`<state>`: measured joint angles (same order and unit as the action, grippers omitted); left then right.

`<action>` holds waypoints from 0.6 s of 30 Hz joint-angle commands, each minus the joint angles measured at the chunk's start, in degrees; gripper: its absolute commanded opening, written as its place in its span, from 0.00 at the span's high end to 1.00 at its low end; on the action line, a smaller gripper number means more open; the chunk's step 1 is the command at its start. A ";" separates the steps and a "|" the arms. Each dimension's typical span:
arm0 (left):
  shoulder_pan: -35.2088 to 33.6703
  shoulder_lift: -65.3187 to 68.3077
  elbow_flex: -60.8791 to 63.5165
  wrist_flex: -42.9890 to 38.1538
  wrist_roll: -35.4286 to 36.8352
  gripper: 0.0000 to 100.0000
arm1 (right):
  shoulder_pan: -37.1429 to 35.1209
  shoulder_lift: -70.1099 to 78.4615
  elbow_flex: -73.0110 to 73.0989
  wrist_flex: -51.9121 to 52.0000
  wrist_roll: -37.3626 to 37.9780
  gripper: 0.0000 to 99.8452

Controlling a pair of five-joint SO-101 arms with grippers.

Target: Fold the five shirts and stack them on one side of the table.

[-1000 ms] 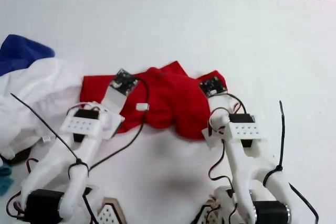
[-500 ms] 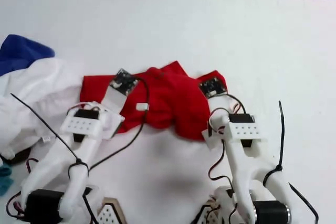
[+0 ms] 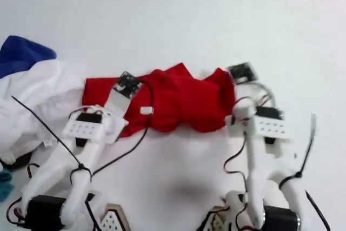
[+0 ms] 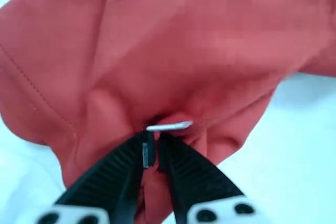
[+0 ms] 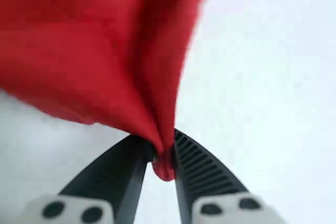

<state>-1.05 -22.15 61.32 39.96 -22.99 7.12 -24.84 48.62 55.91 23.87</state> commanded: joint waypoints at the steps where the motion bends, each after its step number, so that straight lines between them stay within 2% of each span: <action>1: 0.44 -0.44 -3.82 3.08 0.44 0.97 | 6.64 -0.40 -7.38 0.75 0.53 0.98; 6: 0.79 -0.44 -19.30 21.98 0.44 0.97 | 10.24 0.13 -12.57 0.57 0.44 0.98; 8: 0.88 -0.35 -25.80 29.45 0.26 0.92 | 10.86 0.13 -12.75 -0.92 0.09 0.98; 11: 0.62 0.00 -33.98 38.24 0.18 0.79 | 12.00 0.22 -12.75 -3.21 0.00 0.98; 13: 0.53 0.00 -37.32 41.85 0.09 0.76 | 12.00 0.22 -12.75 -4.62 0.00 0.98; 18: 0.97 0.26 -36.79 44.48 -6.42 0.76 | 10.95 0.22 -10.73 -7.69 0.00 0.98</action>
<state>-0.44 -21.89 25.98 83.21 -26.59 18.29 -24.75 38.68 50.64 23.96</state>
